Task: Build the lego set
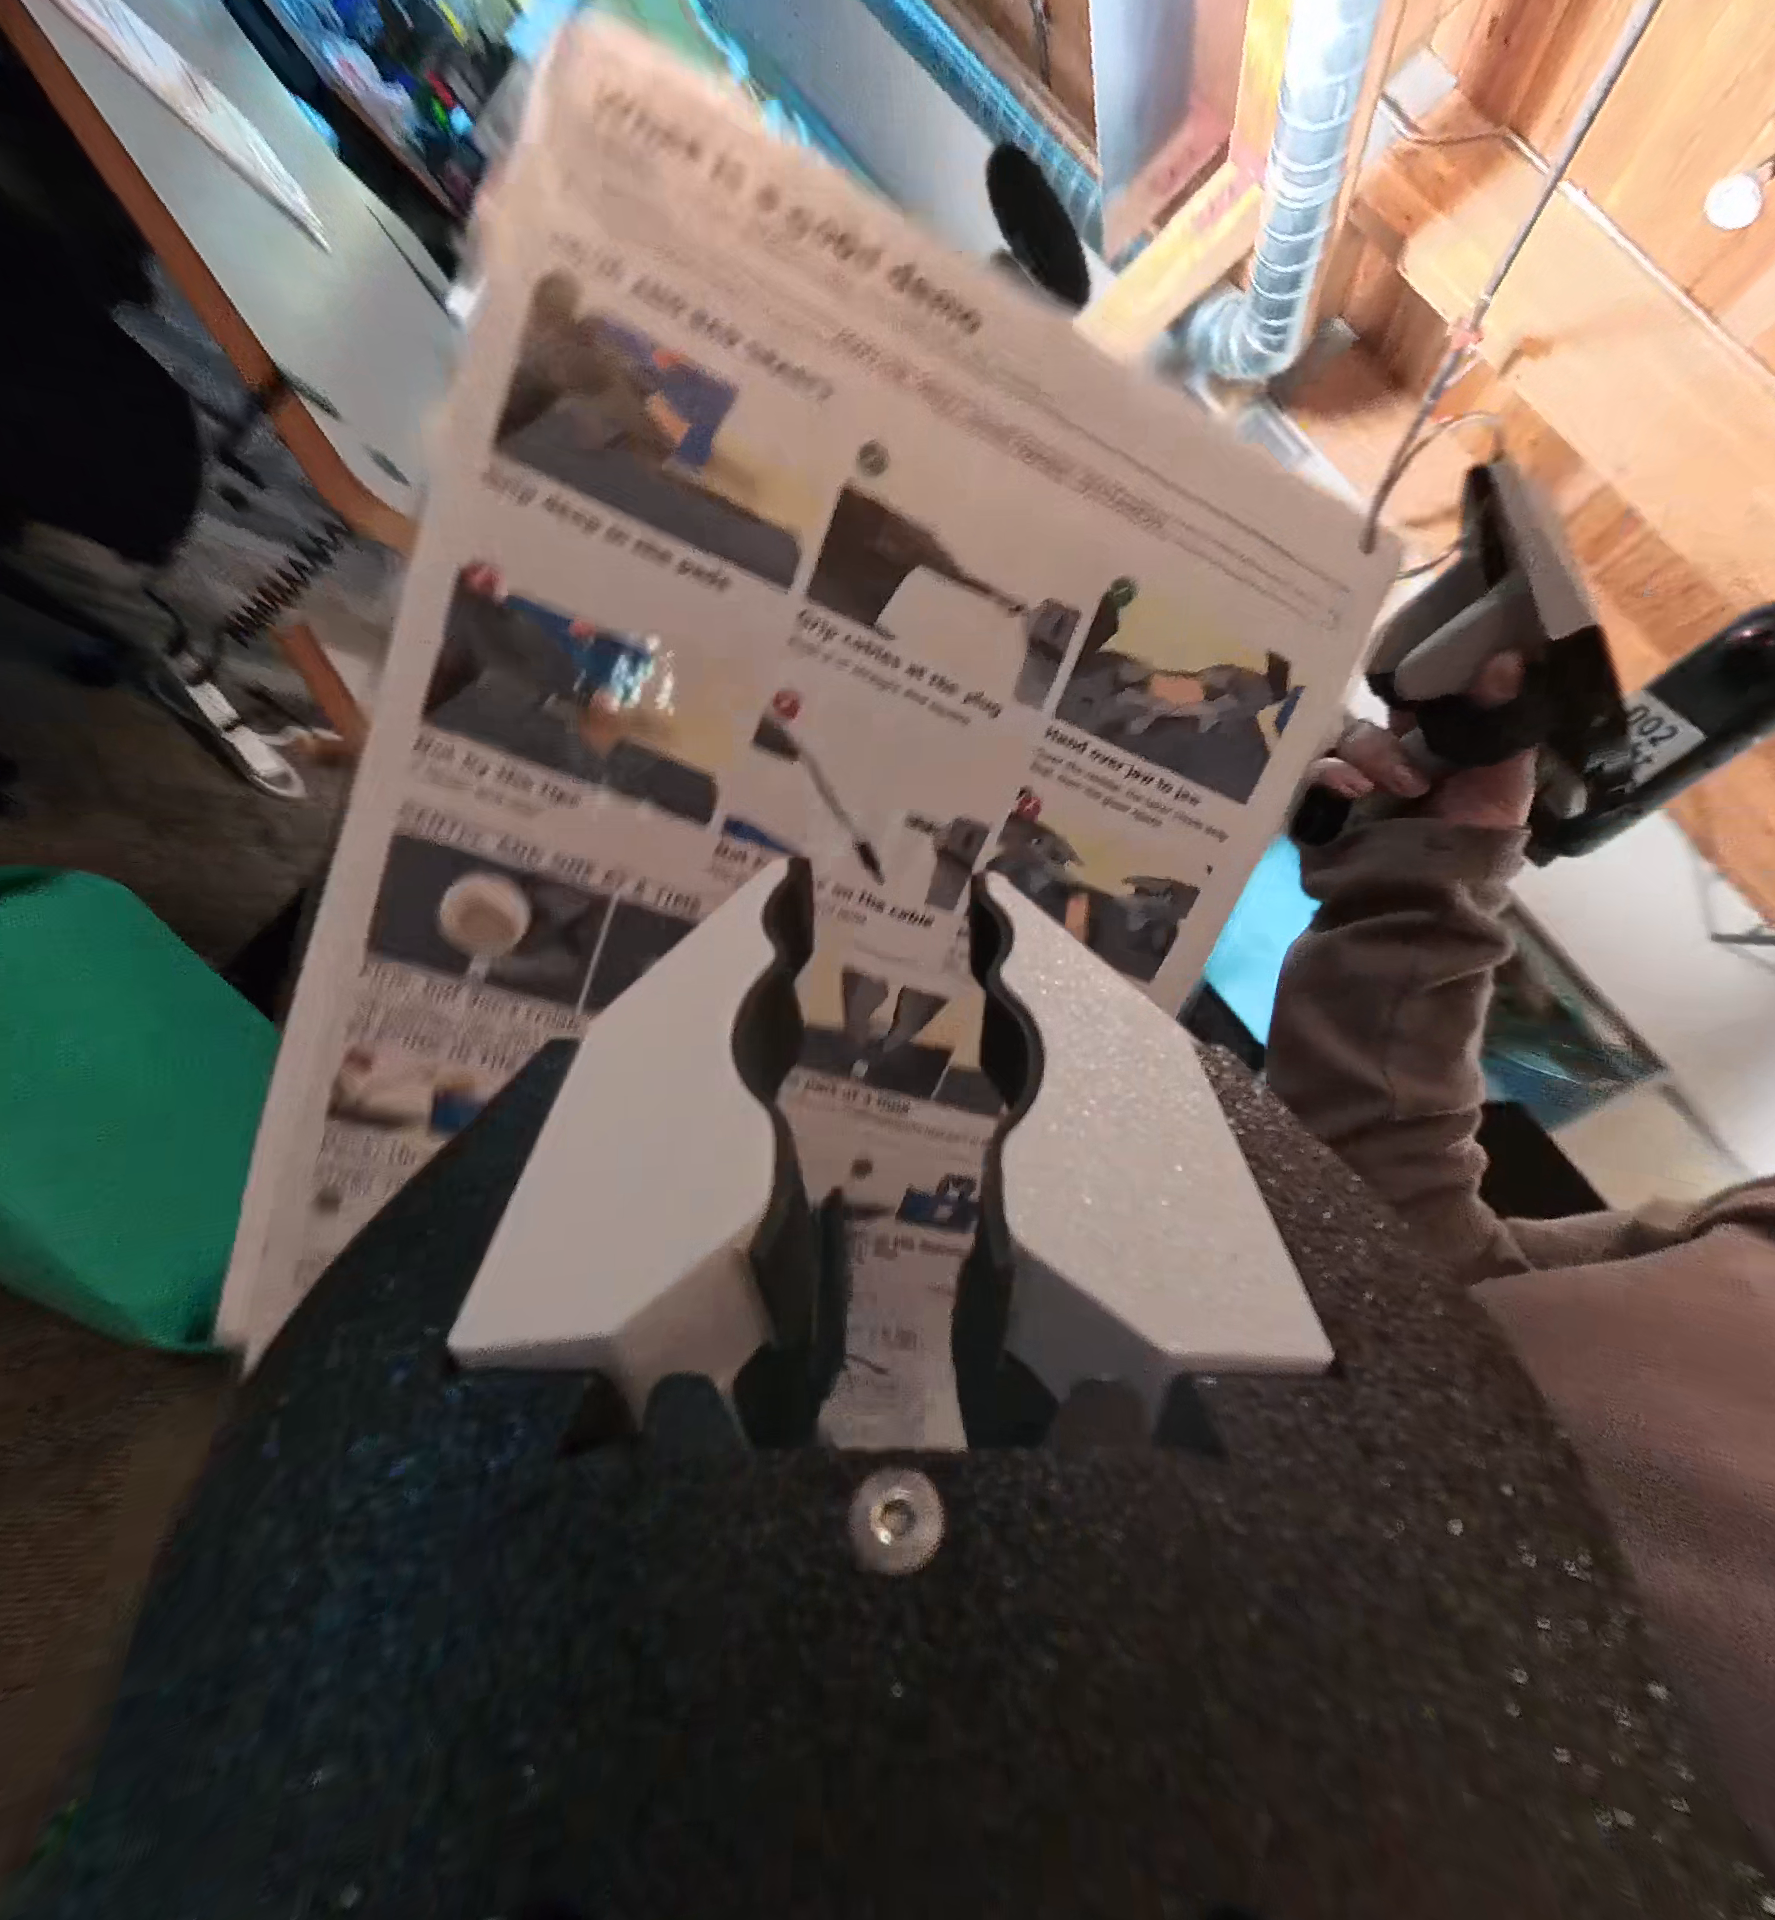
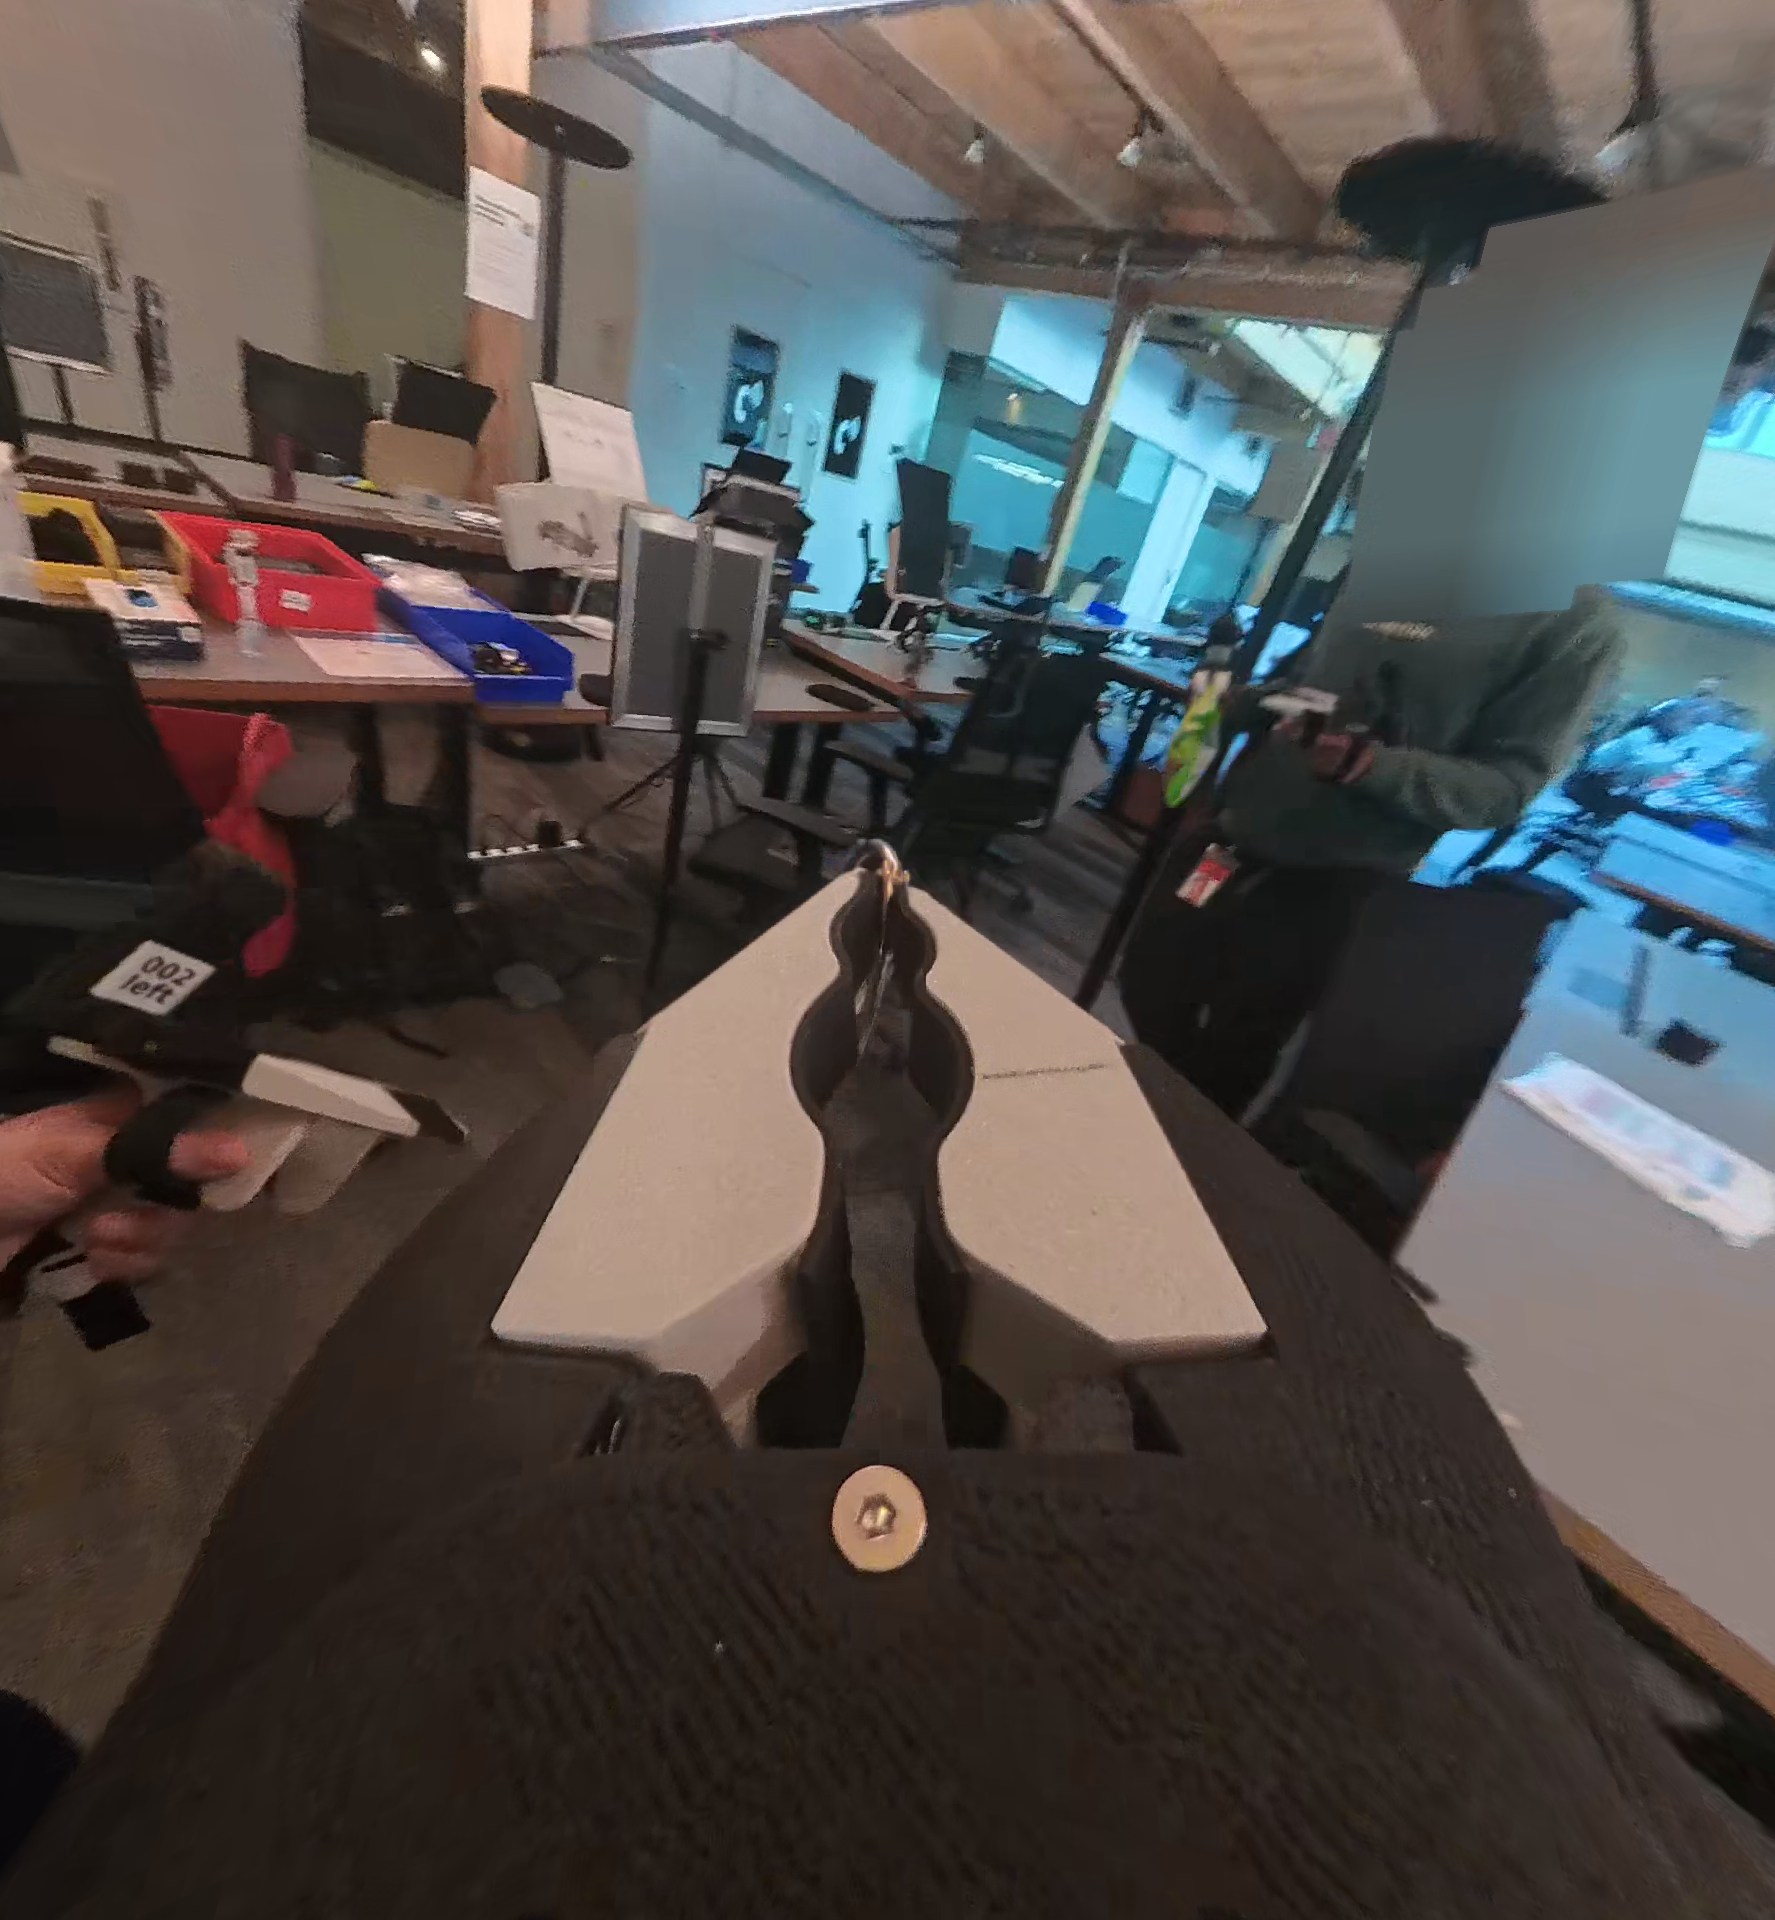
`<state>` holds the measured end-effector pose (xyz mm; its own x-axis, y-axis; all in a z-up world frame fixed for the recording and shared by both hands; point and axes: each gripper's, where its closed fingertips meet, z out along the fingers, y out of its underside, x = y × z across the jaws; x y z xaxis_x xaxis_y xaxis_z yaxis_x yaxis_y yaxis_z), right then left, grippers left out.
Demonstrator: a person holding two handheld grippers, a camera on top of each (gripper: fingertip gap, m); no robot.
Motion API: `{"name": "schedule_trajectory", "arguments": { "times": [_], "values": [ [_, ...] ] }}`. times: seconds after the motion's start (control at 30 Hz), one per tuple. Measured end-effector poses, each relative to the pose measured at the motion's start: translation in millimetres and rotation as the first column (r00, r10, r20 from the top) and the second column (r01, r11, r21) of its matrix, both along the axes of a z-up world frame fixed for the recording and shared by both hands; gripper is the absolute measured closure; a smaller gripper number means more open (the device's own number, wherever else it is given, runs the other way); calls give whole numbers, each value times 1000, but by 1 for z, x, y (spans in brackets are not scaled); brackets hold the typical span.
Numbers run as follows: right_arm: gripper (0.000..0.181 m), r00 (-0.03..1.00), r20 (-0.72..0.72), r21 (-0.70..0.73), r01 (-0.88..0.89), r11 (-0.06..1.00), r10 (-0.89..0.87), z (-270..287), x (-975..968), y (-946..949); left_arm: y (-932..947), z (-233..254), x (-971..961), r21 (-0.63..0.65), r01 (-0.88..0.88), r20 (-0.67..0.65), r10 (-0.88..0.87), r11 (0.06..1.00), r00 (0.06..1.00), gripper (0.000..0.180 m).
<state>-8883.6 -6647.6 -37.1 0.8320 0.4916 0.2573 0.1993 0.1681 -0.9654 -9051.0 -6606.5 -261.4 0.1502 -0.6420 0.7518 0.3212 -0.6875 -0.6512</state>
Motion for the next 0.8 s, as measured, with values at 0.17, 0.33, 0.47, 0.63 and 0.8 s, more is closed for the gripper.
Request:
{"name": "schedule_trajectory", "arguments": {
  "times": [0.17, 0.33, 0.47, 0.63, 0.8],
  "values": [
    [181, 991, -106, -159, -97, 983, 81, -59, -25, 82, 56, 9, -17, 41, -92, -16, 92, 995, 996, 152],
    [181, 961, -247, -303, -199, 932, 125, -119, -36, 150, 109, 5, -10, 67, -89, -39, 92, 994, 995, 152],
    [180, 946, -308, -371, -215, 903, 99, -157, -34, 197, 142, 1, 18, 64, 0, -76, 5, 998, 997, 151],
    [181, 940, -339, -398, -169, 902, 27, -188, -17, 254, 172, -6, 31, 70, 28, -116, -20, 997, 993, 151],
    [180, 939, -340, -429, -105, 897, -52, -225, 15, 325, 198, -22, 30, 46, 31, -132, -25, 998, 991, 151]
  ]
}}
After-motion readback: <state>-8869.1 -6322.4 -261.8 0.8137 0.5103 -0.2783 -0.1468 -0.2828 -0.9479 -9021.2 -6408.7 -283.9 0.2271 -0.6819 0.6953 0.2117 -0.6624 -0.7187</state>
